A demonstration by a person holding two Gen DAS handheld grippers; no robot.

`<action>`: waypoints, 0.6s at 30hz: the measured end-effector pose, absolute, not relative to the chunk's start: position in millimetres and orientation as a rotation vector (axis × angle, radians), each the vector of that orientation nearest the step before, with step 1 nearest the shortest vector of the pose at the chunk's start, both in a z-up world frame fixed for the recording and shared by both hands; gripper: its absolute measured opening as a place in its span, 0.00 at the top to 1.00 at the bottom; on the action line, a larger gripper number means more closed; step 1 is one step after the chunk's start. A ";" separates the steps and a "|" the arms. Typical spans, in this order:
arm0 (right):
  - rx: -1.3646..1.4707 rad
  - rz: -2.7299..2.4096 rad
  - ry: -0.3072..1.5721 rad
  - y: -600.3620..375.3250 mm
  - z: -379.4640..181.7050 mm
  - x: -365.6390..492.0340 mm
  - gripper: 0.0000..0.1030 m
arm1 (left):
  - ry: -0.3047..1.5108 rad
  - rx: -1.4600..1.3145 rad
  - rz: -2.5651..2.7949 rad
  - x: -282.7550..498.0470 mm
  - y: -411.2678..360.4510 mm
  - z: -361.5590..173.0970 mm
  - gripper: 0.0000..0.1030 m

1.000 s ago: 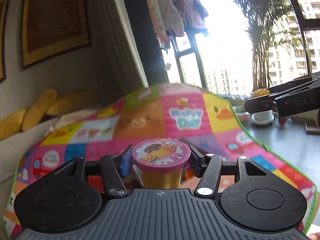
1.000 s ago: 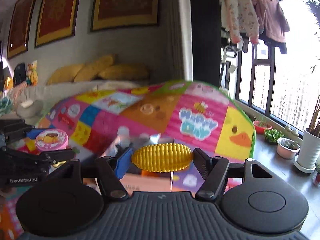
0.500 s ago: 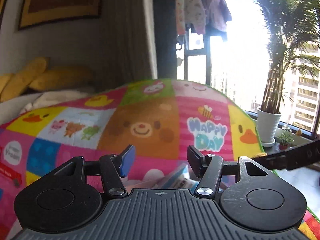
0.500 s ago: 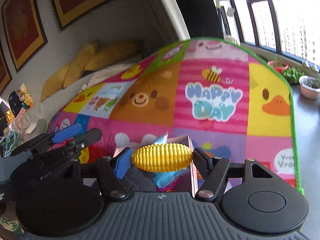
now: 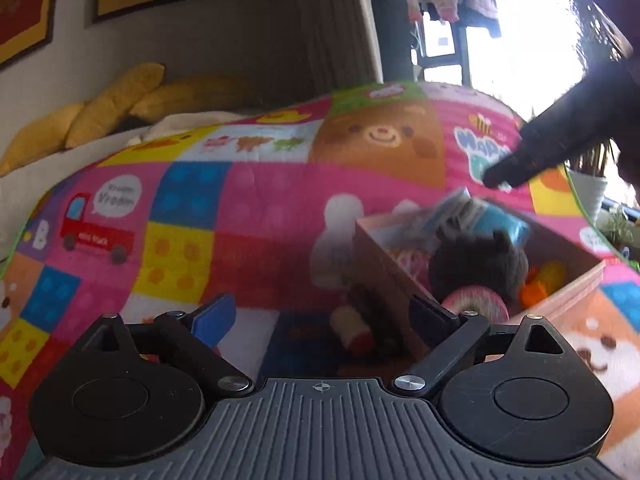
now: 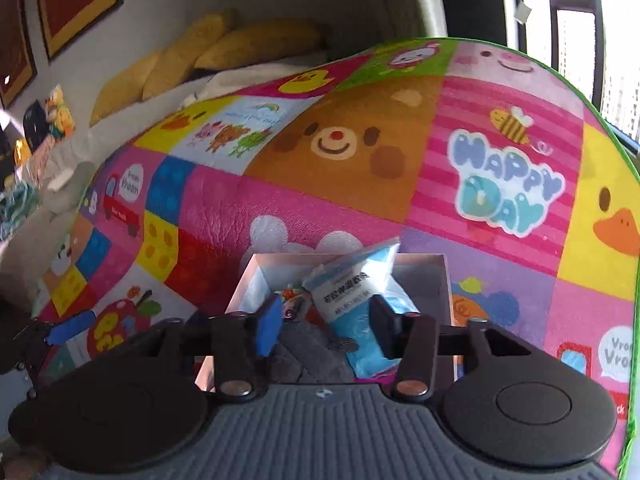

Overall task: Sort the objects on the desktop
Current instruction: 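Drop the jelly cup into the pink box with the left gripper while the right carries the corn toy, then drop the corn toy into the pink box with the right gripper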

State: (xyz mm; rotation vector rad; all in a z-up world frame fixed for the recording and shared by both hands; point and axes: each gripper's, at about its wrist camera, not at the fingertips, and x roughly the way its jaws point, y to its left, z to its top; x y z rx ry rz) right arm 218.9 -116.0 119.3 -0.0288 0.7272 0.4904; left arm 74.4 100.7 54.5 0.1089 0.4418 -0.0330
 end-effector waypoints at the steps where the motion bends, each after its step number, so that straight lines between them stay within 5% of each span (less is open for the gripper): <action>1: -0.053 0.503 0.745 -100.6 119.5 220.7 0.66 | 0.458 0.124 -0.036 70.2 100.6 47.2 0.05; 12: -0.338 0.587 1.084 62.1 65.3 242.7 0.67 | 0.539 0.058 0.014 34.6 131.1 21.3 0.02; 18: -0.521 0.528 1.052 93.9 36.8 235.2 0.69 | 0.554 0.039 0.001 36.5 132.1 19.1 0.01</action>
